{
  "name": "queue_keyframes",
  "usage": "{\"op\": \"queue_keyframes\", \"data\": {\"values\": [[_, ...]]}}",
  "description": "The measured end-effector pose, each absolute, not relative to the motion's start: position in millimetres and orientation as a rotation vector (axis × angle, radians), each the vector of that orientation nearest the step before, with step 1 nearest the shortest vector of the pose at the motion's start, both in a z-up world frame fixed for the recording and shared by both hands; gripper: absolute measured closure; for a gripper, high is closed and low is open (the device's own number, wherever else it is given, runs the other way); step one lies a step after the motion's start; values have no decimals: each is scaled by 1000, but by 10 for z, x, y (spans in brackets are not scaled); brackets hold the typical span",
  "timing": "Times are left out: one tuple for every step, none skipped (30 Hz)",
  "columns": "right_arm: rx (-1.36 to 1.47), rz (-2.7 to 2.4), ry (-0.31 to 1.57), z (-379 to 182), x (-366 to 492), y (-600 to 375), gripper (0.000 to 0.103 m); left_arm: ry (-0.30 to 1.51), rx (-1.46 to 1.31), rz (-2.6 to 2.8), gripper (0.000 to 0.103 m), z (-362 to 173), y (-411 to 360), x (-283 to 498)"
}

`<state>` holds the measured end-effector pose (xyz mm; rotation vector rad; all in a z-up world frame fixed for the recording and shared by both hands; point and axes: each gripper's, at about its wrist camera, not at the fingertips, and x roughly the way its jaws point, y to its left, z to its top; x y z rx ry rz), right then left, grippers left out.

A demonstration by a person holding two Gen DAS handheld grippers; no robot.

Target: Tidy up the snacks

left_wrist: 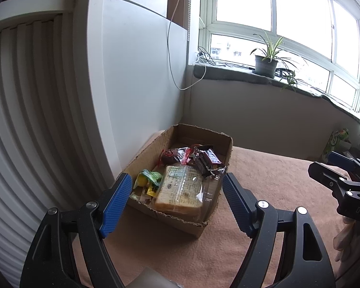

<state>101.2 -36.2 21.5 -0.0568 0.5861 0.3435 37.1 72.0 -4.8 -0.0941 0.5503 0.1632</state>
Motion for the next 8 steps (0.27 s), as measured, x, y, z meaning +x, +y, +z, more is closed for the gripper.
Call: {"op": "queue_keyframes", "data": {"values": [[-55, 342, 585, 219, 1010, -371, 10, 549, -93, 164, 25, -44, 715, 368], [-53, 341, 584, 222, 1008, -381, 10, 548, -93, 164, 25, -41, 708, 364], [-53, 338, 583, 224, 1005, -389, 10, 547, -93, 163, 25, -38, 703, 363], [-53, 337, 583, 224, 1004, -399, 10, 545, -91, 160, 25, -35, 696, 359], [-53, 335, 583, 222, 1002, -406, 10, 541, -87, 158, 25, -33, 687, 354], [-53, 334, 584, 221, 1004, -420, 10, 540, -83, 158, 25, -31, 676, 353], [-53, 333, 585, 217, 1002, -430, 10, 540, -82, 159, 25, -31, 668, 356], [-53, 331, 585, 211, 1000, -442, 10, 541, -81, 161, 25, -33, 665, 359]]}}
